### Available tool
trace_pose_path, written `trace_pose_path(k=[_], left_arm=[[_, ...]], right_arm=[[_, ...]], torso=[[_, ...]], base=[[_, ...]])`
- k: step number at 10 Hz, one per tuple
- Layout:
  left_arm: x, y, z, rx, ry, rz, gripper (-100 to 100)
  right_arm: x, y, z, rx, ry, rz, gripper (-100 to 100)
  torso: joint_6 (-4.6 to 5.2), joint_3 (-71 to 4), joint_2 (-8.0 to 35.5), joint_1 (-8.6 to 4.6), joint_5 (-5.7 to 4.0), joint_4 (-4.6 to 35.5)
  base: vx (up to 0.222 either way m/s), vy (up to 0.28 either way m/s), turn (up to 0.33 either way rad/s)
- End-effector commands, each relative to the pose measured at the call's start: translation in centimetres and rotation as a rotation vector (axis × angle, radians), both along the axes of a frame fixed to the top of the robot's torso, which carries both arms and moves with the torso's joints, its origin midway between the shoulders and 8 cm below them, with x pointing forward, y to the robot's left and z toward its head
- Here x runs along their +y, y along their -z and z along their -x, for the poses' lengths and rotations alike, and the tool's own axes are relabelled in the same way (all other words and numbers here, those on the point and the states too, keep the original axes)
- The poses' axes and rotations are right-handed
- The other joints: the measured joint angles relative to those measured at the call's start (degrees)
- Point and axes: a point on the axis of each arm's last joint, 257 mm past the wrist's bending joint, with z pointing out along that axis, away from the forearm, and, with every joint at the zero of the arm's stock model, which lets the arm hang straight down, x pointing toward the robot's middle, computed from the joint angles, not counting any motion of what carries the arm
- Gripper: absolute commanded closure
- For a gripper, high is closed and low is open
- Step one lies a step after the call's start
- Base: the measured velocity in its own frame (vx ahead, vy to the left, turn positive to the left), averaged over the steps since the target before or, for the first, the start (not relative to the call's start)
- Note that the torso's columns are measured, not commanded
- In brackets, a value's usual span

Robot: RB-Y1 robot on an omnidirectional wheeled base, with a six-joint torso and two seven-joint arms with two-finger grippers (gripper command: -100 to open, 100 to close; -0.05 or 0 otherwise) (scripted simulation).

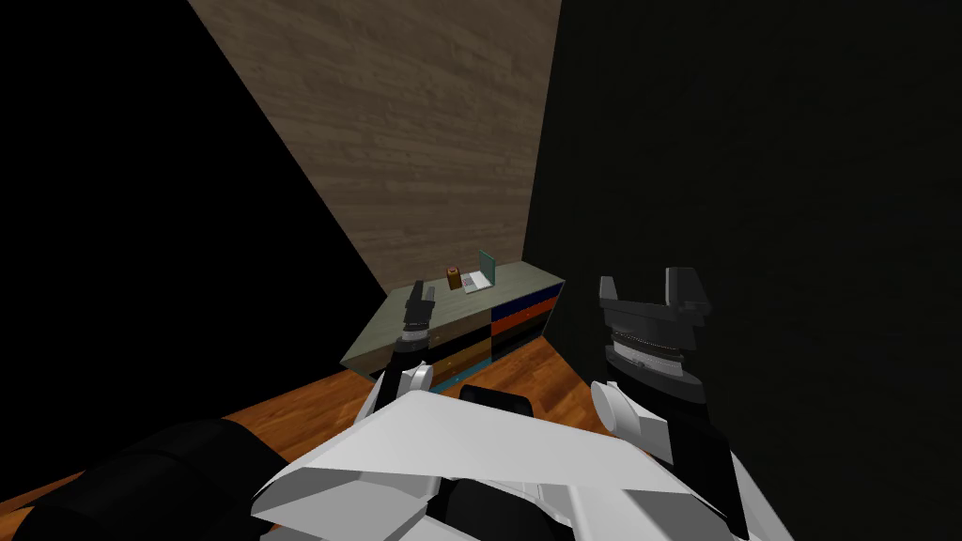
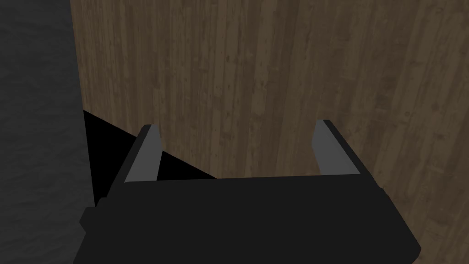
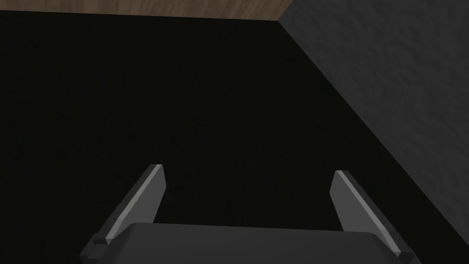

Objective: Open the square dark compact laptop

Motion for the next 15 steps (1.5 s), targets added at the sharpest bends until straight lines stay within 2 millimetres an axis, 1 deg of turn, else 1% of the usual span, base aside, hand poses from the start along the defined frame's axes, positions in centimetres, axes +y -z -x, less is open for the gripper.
trace_pose_path(k=[1, 3, 9, 10, 11, 12, 15], left_arm=[[0.0, 0.0, 0.0, 0.0, 0.0, 0.0, 0], [0.0, 0.0, 0.0, 0.0, 0.0, 0.0, 0], [0.0, 0.0, 0.0, 0.0, 0.0, 0.0, 0], [-0.1, 0.2, -0.3, 0.015, 0.013, -0.024, -100], [-0.2, 0.4, -0.6, 0.028, 0.021, -0.04, -100], [-0.1, 0.6, -1.0, 0.044, 0.028, -0.055, -100], [0.4, 1.2, -2.4, 0.103, 0.041, -0.096, -100]], right_arm=[[0.0, 0.0, 0.0, 0.0, 0.0, 0.0, 0], [0.0, 0.0, 0.0, 0.0, 0.0, 0.0, 0], [0.0, 0.0, 0.0, 0.0, 0.0, 0.0, 0], [0.0, 0.0, 0.0, 0.0, 0.0, 0.0, 0], [0.0, 0.0, 0.0, 0.0, 0.0, 0.0, 0], [0.0, 0.0, 0.0, 0.0, 0.0, 0.0, 0], [0.0, 0.0, 0.0, 0.0, 0.0, 0.0, 0]], torso=[[0.0, -4.7, 2.3, 0.0, 0.0, 2.3], [0.0, -20.1, 10.0, 0.0, 0.0, 10.1], [0.0, -70.7, 35.4, 0.0, 0.0, 35.4], [0.0, -79.2, 39.6, 0.0, 0.0, 39.6], [0.0, -83.2, 41.5, -0.03, -0.01, 41.5], [0.0, -84.3, 42.0, -0.07, -0.02, 42.0], [0.0, -84.6, 42.2, -0.05, -0.01, 42.3]], base=[[0.0, 0.0, 0.0], [0.0, 0.0, 0.0], [0.0, 0.0, 0.0], [0.015, -0.014, -0.006], [0.019, -0.034, -0.009], [0.022, -0.042, -0.009], [0.044, -0.064, -0.014]])
